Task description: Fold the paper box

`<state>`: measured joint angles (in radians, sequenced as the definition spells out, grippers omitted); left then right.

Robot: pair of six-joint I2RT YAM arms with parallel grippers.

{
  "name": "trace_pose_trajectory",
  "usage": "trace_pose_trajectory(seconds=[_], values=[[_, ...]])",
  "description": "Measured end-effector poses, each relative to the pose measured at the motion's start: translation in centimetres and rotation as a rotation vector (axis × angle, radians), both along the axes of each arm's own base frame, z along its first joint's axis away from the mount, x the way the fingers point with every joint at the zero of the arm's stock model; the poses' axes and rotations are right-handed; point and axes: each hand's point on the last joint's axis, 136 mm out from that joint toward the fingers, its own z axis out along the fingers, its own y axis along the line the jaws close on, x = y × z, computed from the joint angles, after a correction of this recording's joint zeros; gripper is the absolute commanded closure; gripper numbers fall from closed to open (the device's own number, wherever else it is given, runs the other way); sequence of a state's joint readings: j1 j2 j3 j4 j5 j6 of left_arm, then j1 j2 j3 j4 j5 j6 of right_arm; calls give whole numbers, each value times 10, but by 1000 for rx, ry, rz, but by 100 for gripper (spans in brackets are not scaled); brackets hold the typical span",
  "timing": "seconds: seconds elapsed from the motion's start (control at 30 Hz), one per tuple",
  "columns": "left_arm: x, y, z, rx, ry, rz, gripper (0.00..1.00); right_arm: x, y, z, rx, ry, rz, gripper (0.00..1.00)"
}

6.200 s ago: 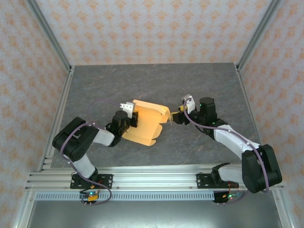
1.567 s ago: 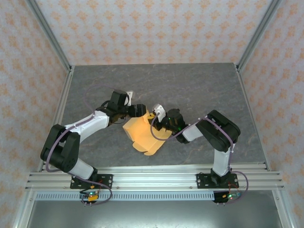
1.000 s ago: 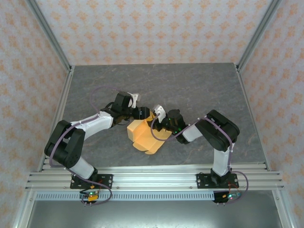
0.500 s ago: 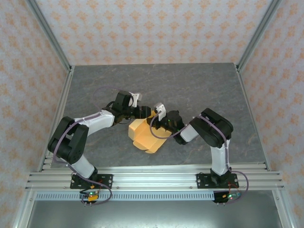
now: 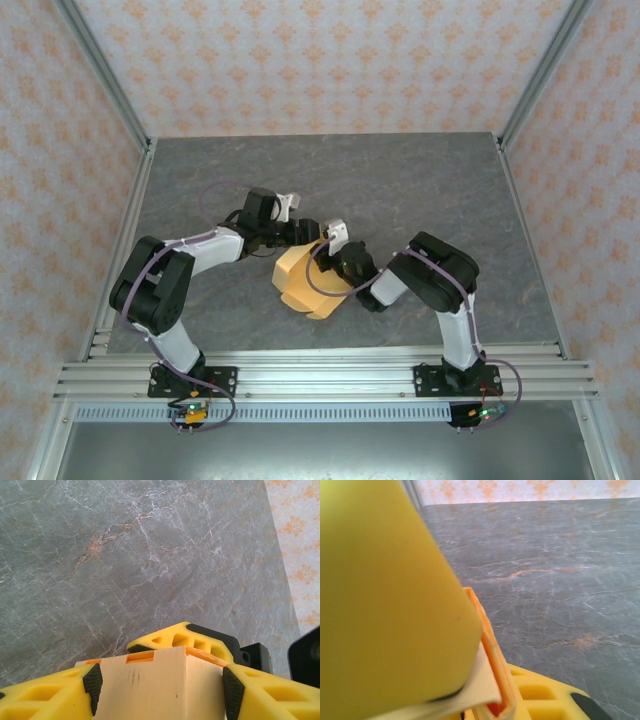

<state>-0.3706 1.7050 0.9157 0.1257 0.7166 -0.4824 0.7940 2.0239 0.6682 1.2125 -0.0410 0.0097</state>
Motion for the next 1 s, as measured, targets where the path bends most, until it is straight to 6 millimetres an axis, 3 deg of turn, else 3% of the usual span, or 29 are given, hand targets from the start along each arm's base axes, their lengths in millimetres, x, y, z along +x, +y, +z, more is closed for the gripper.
trace_pose_trajectory(seconds=[0.13,0.4,0.57,0.63,0.83,1.0], values=[[-1,-1,-1,-6,9,0,34,8,-15,-1,-2,12,-114,68],[6,-5,-2,-23,6,-1,35,11,-24,-1,-43,28,-200,77],[7,-4,-3,-28,12,3,35,12,-27,-2,-60,28,-210,56],[8,-4,-2,-32,14,2,35,13,-30,-3,-79,25,-214,53],[9,-4,-3,-44,33,-1,36,10,-33,-3,-158,13,-170,52],[10,-5,-3,-54,43,-9,36,5,-32,-16,-233,30,-119,51]])
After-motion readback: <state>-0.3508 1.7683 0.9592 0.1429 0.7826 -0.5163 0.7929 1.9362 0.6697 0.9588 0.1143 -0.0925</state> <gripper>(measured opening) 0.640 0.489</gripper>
